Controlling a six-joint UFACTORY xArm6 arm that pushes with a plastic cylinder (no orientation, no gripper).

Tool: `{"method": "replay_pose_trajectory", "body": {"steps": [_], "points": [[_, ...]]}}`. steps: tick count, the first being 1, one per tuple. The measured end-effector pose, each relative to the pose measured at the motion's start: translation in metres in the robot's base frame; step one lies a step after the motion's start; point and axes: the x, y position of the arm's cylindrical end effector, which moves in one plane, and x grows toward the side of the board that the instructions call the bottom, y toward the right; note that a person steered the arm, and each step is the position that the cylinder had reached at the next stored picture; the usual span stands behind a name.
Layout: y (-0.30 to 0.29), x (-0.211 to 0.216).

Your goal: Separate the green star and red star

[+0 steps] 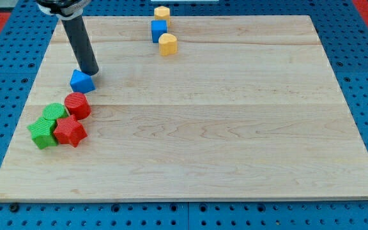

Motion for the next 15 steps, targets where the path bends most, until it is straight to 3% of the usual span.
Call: {"method": "replay_pose_trajectory", "body": {"steps": [3, 6, 11, 12, 13, 15], "points": [[-0.049, -0.044], [-0.076, -0.04], [-0.04, 0.036], [-0.044, 0.042], [-0.082, 0.067], [-0.086, 0.12]]}}
